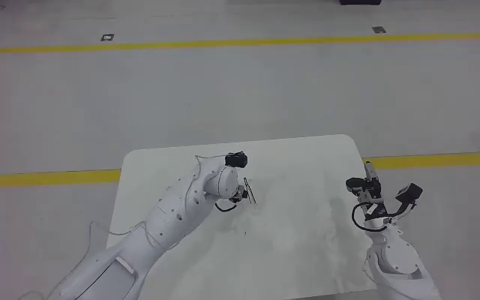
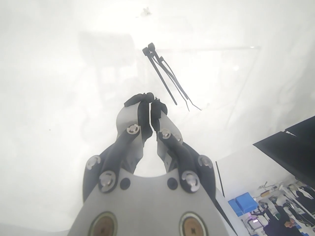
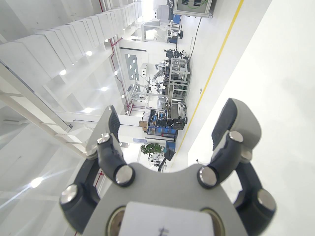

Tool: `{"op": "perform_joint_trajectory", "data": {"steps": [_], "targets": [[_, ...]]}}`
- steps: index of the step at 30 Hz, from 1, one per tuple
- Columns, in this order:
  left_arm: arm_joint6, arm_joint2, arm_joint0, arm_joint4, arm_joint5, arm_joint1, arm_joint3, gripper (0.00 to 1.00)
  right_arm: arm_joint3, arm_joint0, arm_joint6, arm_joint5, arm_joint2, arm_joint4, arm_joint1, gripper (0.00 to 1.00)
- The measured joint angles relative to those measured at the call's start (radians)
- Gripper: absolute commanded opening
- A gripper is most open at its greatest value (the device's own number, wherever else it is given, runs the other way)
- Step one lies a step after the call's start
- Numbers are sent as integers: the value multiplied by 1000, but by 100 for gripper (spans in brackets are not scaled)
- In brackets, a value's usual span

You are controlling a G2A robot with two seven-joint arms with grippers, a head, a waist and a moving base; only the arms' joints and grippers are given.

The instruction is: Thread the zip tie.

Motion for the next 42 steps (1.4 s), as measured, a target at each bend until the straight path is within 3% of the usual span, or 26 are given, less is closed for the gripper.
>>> {"op": "perform_joint_trajectory", "data": {"steps": [10,16,22,29,35,42], "targets": [[11,-2,9,-8,-7,1,-2,0,0,0,0,0,0,0,0,100],[-7,-12,61,10,0,16,-100,0,0,0,0,0,0,0,0,100],[-53,-49,142,116,0,34,-231,0,0,0,0,0,0,0,0,100],[-68,-144,285,290,0,43,-342,0,0,0,0,0,0,0,0,100],[-88,-197,373,398,0,29,-368,0,0,0,0,0,0,0,0,100],[-111,-226,400,464,0,0,-343,0,0,0,0,0,0,0,0,100]]}}
